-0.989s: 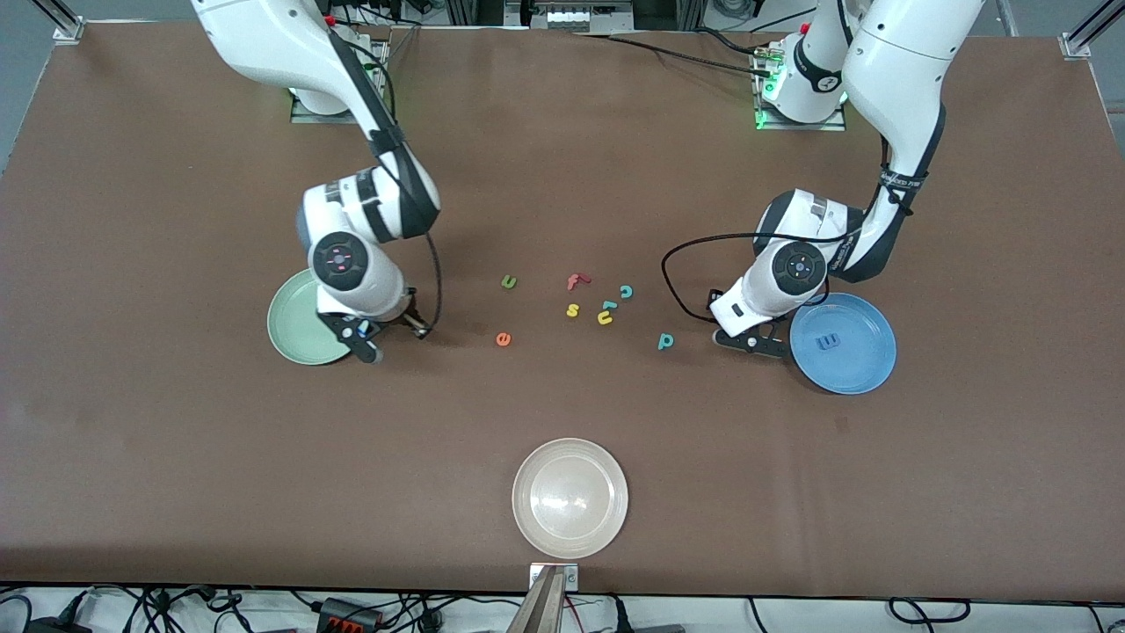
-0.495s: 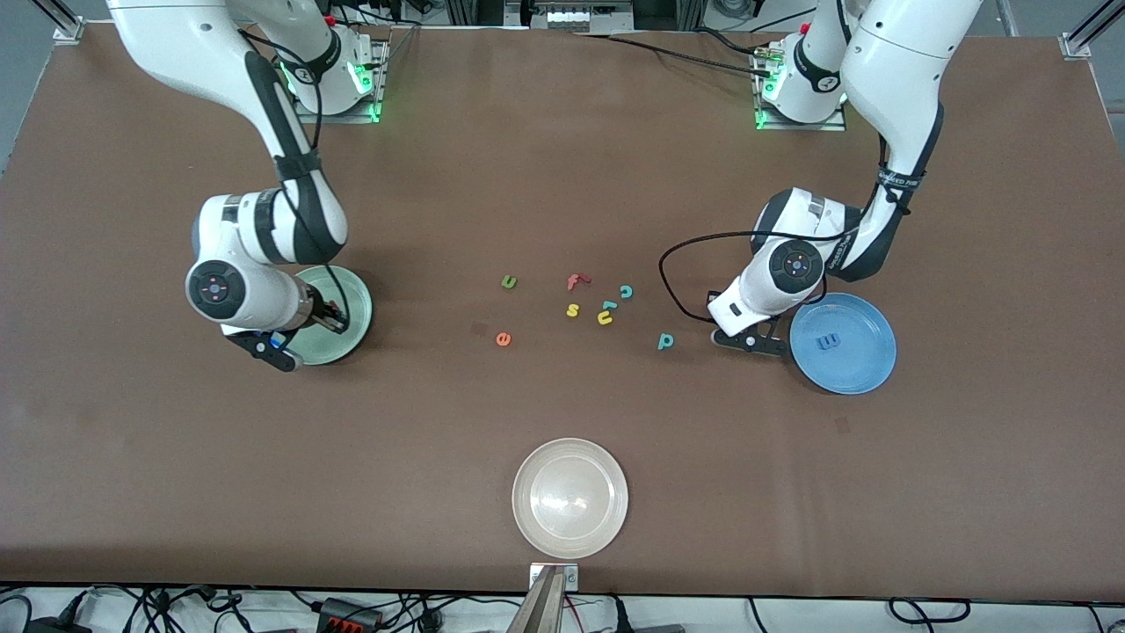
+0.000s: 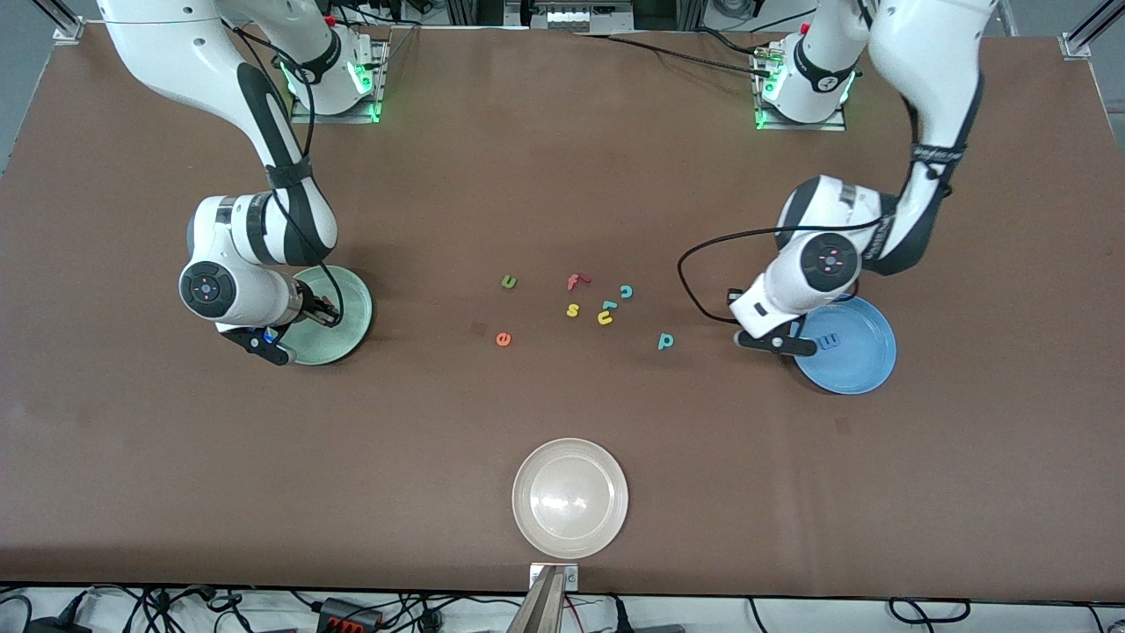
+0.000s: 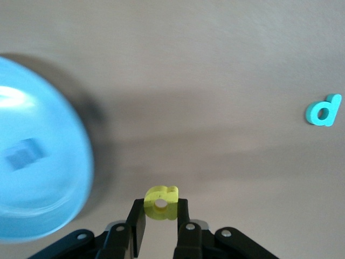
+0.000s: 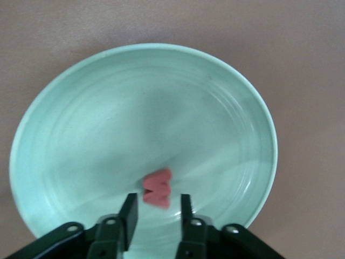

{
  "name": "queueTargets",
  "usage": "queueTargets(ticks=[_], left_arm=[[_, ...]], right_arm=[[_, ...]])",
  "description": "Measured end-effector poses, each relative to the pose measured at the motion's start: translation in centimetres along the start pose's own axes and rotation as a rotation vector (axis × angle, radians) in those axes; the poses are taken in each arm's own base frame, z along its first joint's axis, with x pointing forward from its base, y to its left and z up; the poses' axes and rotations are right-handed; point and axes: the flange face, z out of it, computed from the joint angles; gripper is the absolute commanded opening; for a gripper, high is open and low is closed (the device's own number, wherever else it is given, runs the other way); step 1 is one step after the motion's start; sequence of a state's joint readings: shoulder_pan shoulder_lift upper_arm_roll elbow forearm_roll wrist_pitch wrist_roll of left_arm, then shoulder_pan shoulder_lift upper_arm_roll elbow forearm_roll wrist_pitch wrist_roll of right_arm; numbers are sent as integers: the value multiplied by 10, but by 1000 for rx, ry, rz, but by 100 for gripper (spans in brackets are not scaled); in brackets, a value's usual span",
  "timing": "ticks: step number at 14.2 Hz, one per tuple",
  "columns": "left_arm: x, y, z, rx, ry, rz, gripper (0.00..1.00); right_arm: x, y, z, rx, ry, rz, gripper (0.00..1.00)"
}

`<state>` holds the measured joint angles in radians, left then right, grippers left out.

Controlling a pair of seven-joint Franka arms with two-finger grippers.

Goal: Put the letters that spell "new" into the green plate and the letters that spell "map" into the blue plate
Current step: 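Carry the yellow a to the blue plate while the right gripper returns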

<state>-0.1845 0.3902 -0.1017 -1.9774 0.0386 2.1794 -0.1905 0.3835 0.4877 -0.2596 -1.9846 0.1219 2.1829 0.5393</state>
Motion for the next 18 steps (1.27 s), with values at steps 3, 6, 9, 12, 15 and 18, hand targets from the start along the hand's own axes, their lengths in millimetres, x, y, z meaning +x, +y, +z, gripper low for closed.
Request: queueTargets(ticks=[3,6,9,12,15,18], left_arm=[[7,-69,-13,-15,-6,48,16],[6,-148,10,-8,-36,137,21],[5,-183,47,42,-46,172,77],[5,-176,54,38,-49,194,100],[9,-159,34,39,-39,221,100],[21,-107,-11,25,-1,284,100]], right_arm=[[1,-4,-8,13,16,-8,100],[-4,-39,-46,61,84,-69,100],[-30,-95,-85,98,162,-195,100],[-46,-141,-105,116,218,-311,100],[-67,-193,-92,101,245,-419,100],[-80,-238,-78,98,279,-477,93]])
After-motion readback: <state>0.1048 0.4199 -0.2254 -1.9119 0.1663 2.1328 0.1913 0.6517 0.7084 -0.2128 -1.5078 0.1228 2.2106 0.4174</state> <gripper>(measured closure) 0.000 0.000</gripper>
